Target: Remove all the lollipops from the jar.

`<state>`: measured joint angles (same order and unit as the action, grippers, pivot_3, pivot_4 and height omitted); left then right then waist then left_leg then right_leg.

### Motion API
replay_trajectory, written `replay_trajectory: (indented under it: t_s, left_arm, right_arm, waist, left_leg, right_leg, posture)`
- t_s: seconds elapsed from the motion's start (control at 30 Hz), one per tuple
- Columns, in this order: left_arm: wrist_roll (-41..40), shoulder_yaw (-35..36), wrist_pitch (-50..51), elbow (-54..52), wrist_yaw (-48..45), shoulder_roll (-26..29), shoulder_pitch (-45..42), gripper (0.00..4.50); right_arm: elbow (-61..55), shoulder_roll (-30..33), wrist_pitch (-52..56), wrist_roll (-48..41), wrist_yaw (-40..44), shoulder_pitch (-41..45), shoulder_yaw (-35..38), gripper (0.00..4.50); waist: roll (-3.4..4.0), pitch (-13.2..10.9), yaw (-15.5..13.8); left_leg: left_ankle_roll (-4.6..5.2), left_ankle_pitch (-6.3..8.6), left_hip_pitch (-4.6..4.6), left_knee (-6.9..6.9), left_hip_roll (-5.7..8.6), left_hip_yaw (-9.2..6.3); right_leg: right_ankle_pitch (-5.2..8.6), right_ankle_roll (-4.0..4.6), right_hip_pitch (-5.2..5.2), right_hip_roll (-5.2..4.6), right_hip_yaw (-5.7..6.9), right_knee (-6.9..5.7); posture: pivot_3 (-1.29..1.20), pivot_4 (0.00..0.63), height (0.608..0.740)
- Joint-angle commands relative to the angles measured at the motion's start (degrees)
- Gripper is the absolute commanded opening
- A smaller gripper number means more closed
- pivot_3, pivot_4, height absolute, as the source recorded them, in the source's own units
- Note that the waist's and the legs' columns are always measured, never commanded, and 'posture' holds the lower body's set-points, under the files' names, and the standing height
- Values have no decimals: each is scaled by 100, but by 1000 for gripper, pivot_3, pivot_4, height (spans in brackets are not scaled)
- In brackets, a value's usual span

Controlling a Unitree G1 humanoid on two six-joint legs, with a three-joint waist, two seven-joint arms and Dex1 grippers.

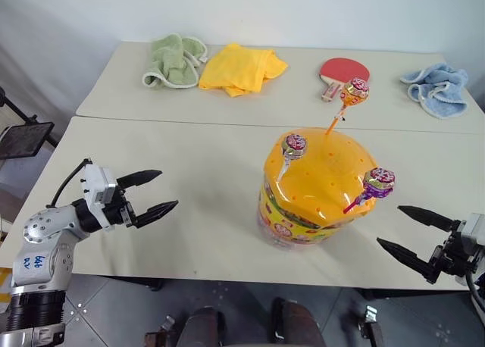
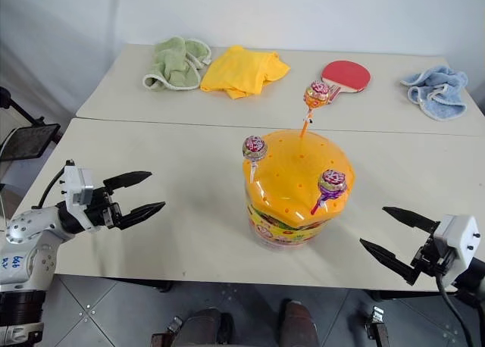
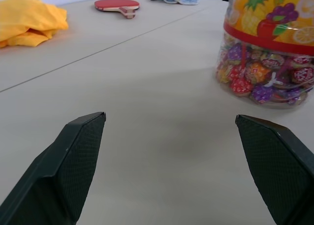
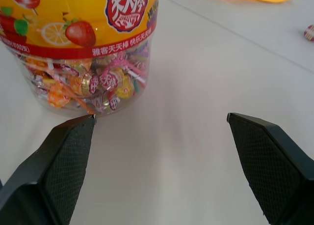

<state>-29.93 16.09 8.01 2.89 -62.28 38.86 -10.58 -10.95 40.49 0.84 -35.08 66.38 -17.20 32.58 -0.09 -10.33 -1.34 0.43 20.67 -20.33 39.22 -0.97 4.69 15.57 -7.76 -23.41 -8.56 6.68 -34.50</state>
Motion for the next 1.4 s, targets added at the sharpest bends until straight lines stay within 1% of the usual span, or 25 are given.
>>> replay_trajectory:
  t_s: [0.03, 0.07, 0.17, 0.2, 0.23, 0.3, 0.47, 0.57, 0.6, 0.7, 0.77, 0.87, 0.97, 1.07, 1.1, 1.27, 1.4]
  left_arm:
    - [145, -166, -133, 96, -212, 124, -128, 4500]
    - [108, -184, -142, 134, -288, 103, -177, 4500]
    - [-303, -204, 265, 247, -377, -45, -683, 4500]
    - [-473, -224, 571, 256, -448, -18, -851, 4500]
    - [-917, -119, 1013, 179, -502, -36, -1049, 4500]
    - [-1727, 86, 1864, 78, -602, -38, -1307, 4500]
    - [-2833, 100, 3113, -383, -572, -48, -1855, 4500]
    - [-3210, -28, 3641, -379, -652, -75, -2273, 4500]
    - [-3210, -129, 3729, -388, -759, -73, -2341, 4500]
    - [-2762, -657, 3475, -398, -1258, -145, -2671, 4500]
    - [-2653, -770, 3346, -238, -1349, -286, -3011, 4500]
    - [-2548, -916, 3331, -54, -1475, -435, -3426, 4500]
    - [-2311, -1202, 3167, 10, -1621, -695, -3801, 4500]
    - [-2126, -1504, 3121, 110, -1525, -1155, -4172, 4500]
    - [-2073, -1571, 3067, 131, -1576, -1290, -4229, 4500]
    - [-1811, -1874, 2986, 258, -1736, -1636, -4358, 4500]
    - [-1561, -2070, 2957, 331, -1730, -1813, -4450, 4500]
  right_arm:
    - [-90, -172, -328, -270, 17, -54, 410, 4477]
    - [-136, -222, -311, -373, -6, -82, 485, 4477]
    - [-466, -434, -322, -940, 5, -222, 888, 4477]
    - [-587, -503, -344, -1130, 40, -278, 1022, 4477]
    - [-813, -585, -185, -1477, -29, -402, 1164, 4477]
    - [-1179, -678, 34, -1870, -144, -622, 1327, 4477]
    - [-2576, -886, 561, -3418, -864, -1305, 1816, 4477]
    - [-3503, -1098, 598, -3975, -1344, -1659, 1800, 4477]
    - [-3745, -1164, 593, -4073, -1439, -1784, 1763, 4477]
    - [-4339, -1409, 448, -4056, -1503, -1995, 1511, 4477]
    - [-4546, -1494, 324, -4015, -1450, -1944, 1329, 4477]
    - [-4734, -1561, 253, -3970, -1604, -2003, 1172, 4477]
    - [-4692, -1688, 149, -3854, -1410, -2304, 1255, 4477]
    - [-4218, -1682, 7, -3888, -1089, -2585, 1763, 4477]
    - [-4162, -1677, -4, -3917, -1062, -2653, 1830, 4477]
    - [-4103, -1829, -37, -3637, -987, -2829, 1702, 4477]
    - [-4192, -1851, -86, -3607, -1123, -2854, 1702, 4477]
  waist:
    - [0, 0, -12]
    - [0, 0, -16]
    - [-1, 0, -41]
    - [-1, 0, -41]
    - [-4, 2, -28]
    - [-4, 2, -11]
    - [-3, 2, 6]
    - [-7, 4, -5]
    - [-8, 5, -9]
    - [-13, 8, -22]
    - [-18, 9, -24]
    - [-22, 7, -15]
    - [-22, 8, -17]
    - [-24, 7, -67]
    - [-27, 7, -76]
    - [-26, 8, -18]
    - [-26, 8, -20]
  left_leg:
    - [0, 0, 0, 0, 0, 1]
    - [0, 0, 0, 0, 2, 0]
    - [3, 1, -4, 1, 2, -5]
    - [3, 1, -5, 3, 2, -7]
    - [3, 1, -5, 3, 2, -7]
    - [2, 1, -3, 3, 1, -6]
    - [-3, 5, 10, 2, -3, -23]
    - [-3, 4, 12, 4, -3, -40]
    - [-3, 4, 12, 6, -2, -44]
    - [-1, 6, 14, 6, 3, -45]
    - [-1, 6, 11, 8, 5, -31]
    - [0, 6, 5, 13, 4, -19]
    - [0, 7, 6, 11, 4, -7]
    - [5, 9, 1, 16, 5, -7]
    - [11, 13, -2, 25, 7, -9]
    - [18, 17, -2, 28, 3, -1]
    - [18, 18, -3, 31, 2, 0]
  right_leg:
    - [0, 0, 0, 0, -1, 0]
    - [0, 0, 0, -1, 0, -1]
    - [0, 0, 0, -1, 1, 0]
    - [0, 0, 0, 0, 2, 0]
    - [0, 0, 1, 0, 2, -1]
    - [0, -1, 1, -1, 1, -5]
    - [0, -1, 2, 0, -7, -23]
    - [0, 0, 5, 2, -11, -24]
    - [0, 0, 5, 2, -15, -24]
    - [0, -1, 6, 2, -23, -23]
    - [0, -1, 6, 3, -23, -21]
    - [0, -1, 6, 8, -23, -14]
    - [0, -1, 5, 9, -23, -16]
    - [0, -1, 6, 8, -23, -11]
    - [0, -1, 9, 8, -23, -8]
    - [0, -1, 9, 11, -29, 1]
    - [0, -1, 9, 13, -32, 2]
  posture:
    - [0, 150, 740]
    - [0, 150, 740]
    - [0, 150, 740]
    - [0, 150, 740]
    - [0, 150, 740]
    - [0, 150, 740]
    - [0, 150, 740]
    - [0, 150, 740]
    - [0, 150, 740]
    - [0, 150, 740]
    - [0, 150, 740]
    - [0, 150, 740]
    - [0, 150, 740]
    - [0, 150, 740]
    - [0, 150, 740]
    - [0, 150, 740]
    - [0, 150, 740]
